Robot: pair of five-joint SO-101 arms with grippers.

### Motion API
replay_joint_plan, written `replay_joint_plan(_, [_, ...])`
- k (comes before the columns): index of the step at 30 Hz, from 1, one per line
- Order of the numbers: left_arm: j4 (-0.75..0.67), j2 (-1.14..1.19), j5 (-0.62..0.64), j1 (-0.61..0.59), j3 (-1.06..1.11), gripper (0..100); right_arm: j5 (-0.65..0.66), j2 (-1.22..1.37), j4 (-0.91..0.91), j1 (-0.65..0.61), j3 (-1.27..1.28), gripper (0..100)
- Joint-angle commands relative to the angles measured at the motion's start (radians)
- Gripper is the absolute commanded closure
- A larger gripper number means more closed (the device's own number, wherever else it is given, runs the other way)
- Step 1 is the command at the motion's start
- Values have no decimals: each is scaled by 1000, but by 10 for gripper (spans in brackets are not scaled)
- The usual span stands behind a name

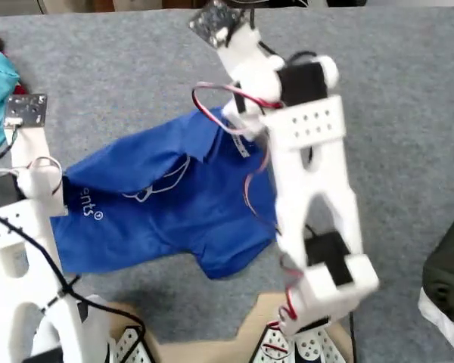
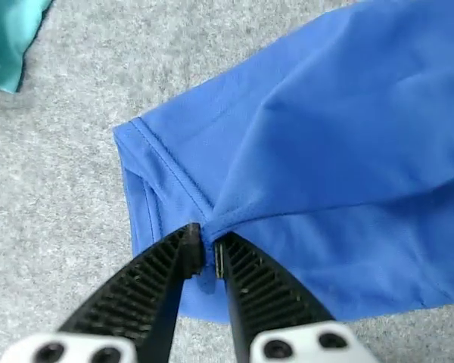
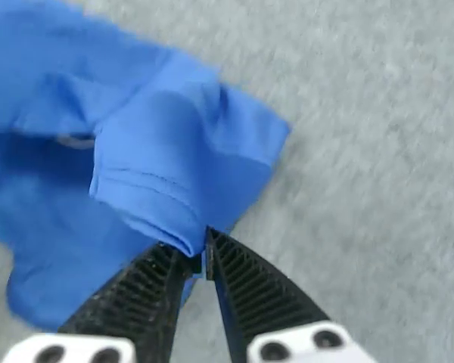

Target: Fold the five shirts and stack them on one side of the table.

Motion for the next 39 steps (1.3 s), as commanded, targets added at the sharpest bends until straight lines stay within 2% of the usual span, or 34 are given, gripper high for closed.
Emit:
replay_joint_plan(1, [5, -99, -6, -8, 32, 981, 28, -249, 0, 12, 239, 993])
replay_joint_plan(6, [2, -179, -9, -61, 68, 981, 52, -552, -48, 10, 585, 993])
replay_joint_plan(10, [6, -196, -68, -141, 66, 981, 83, -780, -60, 12, 826, 993])
replay_joint_plan(14, [9, -188, -106, -210, 71, 981, 107, -954, -60, 13, 1003, 993])
replay_joint_plan(18, [34, -188, -123, -213, 78, 981, 140, -1066, -54, 13, 1138, 993])
replay_joint_plan(25, [117, -196, -232, -221, 144, 981, 135, -1158, -37, 13, 1228, 993])
replay_joint_plan(39, [132, -196, -232, -222, 169, 981, 140, -1161, -25, 15, 1236, 982])
